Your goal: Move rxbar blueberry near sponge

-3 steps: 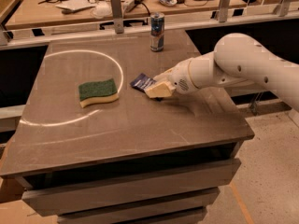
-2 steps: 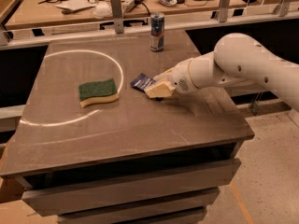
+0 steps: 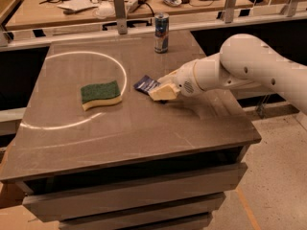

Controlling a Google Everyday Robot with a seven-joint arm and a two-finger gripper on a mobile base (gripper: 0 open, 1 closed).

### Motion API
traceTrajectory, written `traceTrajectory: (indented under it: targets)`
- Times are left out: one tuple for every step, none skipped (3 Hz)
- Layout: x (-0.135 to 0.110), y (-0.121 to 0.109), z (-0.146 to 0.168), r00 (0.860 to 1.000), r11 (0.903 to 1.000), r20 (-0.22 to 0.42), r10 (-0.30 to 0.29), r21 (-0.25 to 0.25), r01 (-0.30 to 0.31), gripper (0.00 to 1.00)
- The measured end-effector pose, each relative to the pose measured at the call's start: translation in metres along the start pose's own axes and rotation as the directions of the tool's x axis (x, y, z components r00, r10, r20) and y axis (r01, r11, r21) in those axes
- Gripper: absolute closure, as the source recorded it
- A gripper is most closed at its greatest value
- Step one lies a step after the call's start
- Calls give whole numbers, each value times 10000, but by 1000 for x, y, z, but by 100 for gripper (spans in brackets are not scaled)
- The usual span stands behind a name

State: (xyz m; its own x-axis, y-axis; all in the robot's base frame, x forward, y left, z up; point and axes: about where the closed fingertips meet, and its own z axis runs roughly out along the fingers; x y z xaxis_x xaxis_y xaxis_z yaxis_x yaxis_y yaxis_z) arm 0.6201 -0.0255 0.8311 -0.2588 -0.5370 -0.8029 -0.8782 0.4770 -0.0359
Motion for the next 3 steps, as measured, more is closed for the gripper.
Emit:
traceTrajectory:
  targets:
    - [-4,0,-2,9999,9999,74,-81,-66,82,100]
    - [-29,8,-11,9971,9968,511,-559,-535,586,100]
    - [-46,23,-7,9924,9901,840,-898,-1005,981,100]
